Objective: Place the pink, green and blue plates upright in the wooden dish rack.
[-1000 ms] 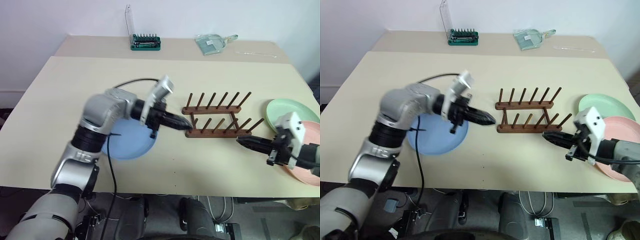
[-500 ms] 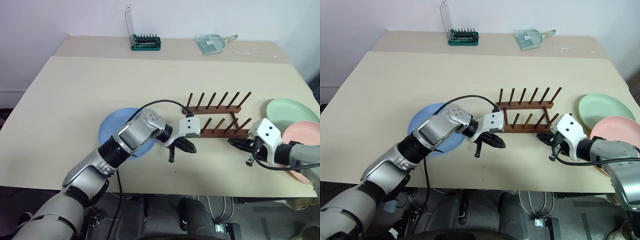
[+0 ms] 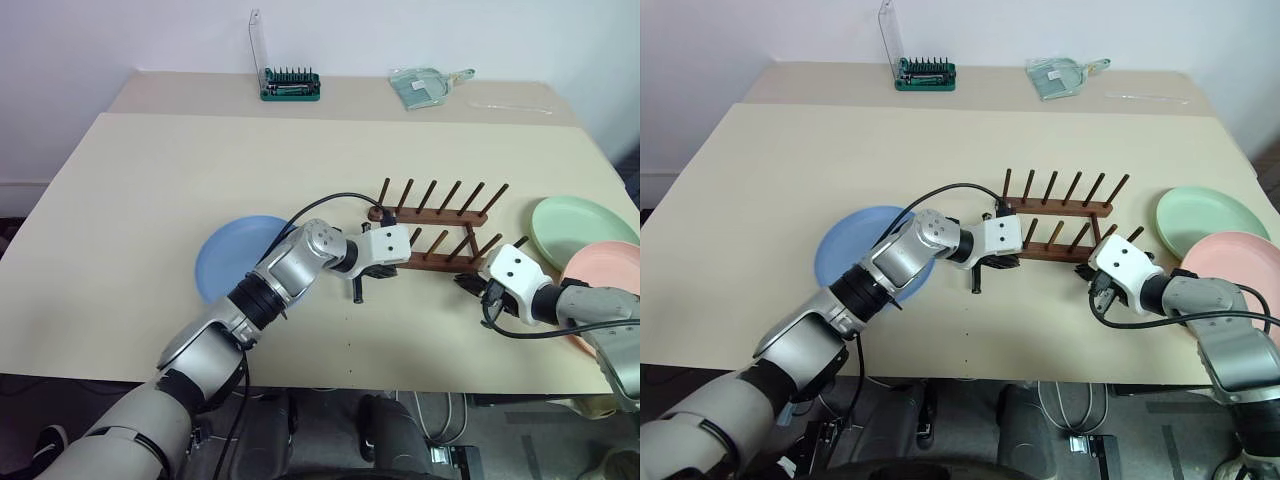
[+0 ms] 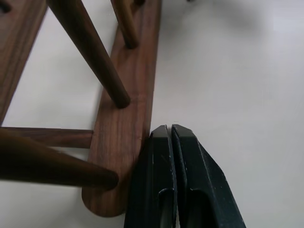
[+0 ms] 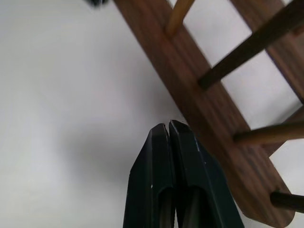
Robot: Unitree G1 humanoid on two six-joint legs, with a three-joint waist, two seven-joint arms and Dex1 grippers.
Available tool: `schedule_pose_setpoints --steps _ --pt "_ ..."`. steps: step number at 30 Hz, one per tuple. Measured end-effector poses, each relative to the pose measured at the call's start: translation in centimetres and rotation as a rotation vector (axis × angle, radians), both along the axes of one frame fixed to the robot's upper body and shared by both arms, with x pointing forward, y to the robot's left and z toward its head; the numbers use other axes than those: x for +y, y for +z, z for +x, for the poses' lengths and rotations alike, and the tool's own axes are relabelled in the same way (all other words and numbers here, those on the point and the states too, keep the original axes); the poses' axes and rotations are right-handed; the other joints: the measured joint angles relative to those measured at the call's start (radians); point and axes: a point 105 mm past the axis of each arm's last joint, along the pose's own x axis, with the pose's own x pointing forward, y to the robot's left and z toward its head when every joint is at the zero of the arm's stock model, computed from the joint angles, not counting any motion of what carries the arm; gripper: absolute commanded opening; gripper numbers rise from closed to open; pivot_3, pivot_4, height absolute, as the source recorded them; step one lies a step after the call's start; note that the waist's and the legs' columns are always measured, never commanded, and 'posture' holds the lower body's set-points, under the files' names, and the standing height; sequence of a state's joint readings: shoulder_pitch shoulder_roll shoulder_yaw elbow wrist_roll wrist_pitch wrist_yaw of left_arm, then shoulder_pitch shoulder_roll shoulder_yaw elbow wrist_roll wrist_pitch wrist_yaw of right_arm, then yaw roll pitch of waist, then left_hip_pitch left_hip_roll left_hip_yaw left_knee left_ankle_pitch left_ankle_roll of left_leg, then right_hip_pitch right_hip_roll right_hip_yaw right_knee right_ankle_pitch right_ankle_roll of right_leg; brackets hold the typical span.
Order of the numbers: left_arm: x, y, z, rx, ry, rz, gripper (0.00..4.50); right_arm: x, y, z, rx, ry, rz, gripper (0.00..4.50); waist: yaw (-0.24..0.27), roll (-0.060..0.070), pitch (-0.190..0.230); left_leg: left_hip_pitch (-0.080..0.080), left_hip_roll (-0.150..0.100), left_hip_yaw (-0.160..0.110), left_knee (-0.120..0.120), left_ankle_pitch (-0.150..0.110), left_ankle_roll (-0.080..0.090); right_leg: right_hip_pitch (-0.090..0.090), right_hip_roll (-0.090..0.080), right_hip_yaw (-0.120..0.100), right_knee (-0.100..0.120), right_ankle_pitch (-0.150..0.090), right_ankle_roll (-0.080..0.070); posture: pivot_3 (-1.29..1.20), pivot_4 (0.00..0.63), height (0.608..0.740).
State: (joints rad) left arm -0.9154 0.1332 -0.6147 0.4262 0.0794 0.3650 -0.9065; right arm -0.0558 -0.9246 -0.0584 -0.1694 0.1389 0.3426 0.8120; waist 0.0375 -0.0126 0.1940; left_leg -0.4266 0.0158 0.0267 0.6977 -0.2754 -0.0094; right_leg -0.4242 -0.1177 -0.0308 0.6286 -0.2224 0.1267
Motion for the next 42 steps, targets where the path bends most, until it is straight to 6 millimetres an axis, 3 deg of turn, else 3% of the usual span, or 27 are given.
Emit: schedule_pose_setpoints --steps 6,11,16,24,29,34,37,38,40,42 --pt "0.2 0.0 0.6 -0.028 0.015 -0.001 0.08 -1.0 -0.1 1.5 -0.053 0.003 -0.094 0.05 0.001 0.0 0.0 0.0 0.0 0.0 0.0 0.0 0.0 0.0 0.0 0.0 0.0 0.0 0.0 0.0 0.15 0.724" --pt "0.9 0.5 2.8 -0.056 0.079 -0.011 0.08 -2.1 0.4 2.8 -0.115 -0.013 -0.153 0.05 -0.001 0.0 0.0 0.0 0.0 0.001 0.0 0.0 0.0 0.0 0.0 0.0 0.0 0.0 0.0 0.0 0.15 0.724" --pt "1.9 1.1 5.1 -0.108 0.135 -0.004 0.08 -1.7 1.0 4.3 -0.157 0.01 -0.154 0.05 -0.003 0.0 0.0 0.0 0.0 0.001 0.0 0.0 0.0 0.0 0.0 0.0 0.0 0.0 0.0 0.0 0.15 0.724" --pt "1.9 1.0 5.6 -0.105 0.154 -0.039 0.08 -1.9 1.8 6.3 -0.229 0.014 -0.18 0.05 -0.001 0.0 0.0 0.0 0.0 0.001 0.0 0.0 0.0 0.0 0.0 0.0 0.0 0.0 0.0 0.0 0.15 0.724" --pt "2.3 1.0 5.9 -0.115 0.164 -0.037 0.08 -2.2 1.5 6.5 -0.241 0.017 -0.193 0.05 -0.003 0.0 0.0 0.0 0.0 0.001 0.0 0.0 0.0 0.0 0.0 0.0 0.0 0.0 0.001 0.0 0.15 0.724" --pt "3.0 1.2 6.0 -0.072 0.181 -0.05 0.08 -0.9 1.9 6.2 -0.226 0.059 -0.13 0.05 -0.007 0.0 0.0 0.0 0.0 0.001 0.0 0.0 0.0 0.0 0.0 0.0 0.0 0.0 0.001 0.0 0.15 0.724" --pt "3.6 2.4 5.2 0.06 0.17 -0.137 0.08 0.4 3.7 5.2 -0.181 0.069 0.065 0.05 -0.009 0.001 0.0 0.0 0.0 0.0 -0.001 0.0 0.0 0.0 0.0 0.0 0.0 0.0 0.001 0.0 0.15 0.724" --pt "3.8 3.2 4.9 0.11 0.159 -0.19 0.31 0.9 4.7 4.6 -0.168 0.079 0.155 0.01 -0.009 0.001 0.001 -0.001 0.0 0.0 -0.001 0.0 0.0 0.0 0.0 0.0 0.0 0.0 0.001 0.0 0.15 0.724" --pt "4.9 5.1 4.3 0.181 0.136 -0.271 0.91 1.8 6.7 3.4 -0.163 0.109 0.285 0.57 -0.011 0.001 0.001 0.0 0.0 0.0 -0.001 0.0 0.0 0.0 0.0 0.0 0.0 0.0 0.001 0.0 0.15 0.724" --pt "7.0 7.4 3.6 0.24 0.11 -0.347 1.85 2.0 9.1 2.5 -0.18 0.113 0.397 1.28 -0.022 0.001 0.001 0.0 0.0 0.0 -0.001 0.0 0.0 0.0 0.0 -0.001 0.001 0.0 0.0 0.0 0.15 0.724"
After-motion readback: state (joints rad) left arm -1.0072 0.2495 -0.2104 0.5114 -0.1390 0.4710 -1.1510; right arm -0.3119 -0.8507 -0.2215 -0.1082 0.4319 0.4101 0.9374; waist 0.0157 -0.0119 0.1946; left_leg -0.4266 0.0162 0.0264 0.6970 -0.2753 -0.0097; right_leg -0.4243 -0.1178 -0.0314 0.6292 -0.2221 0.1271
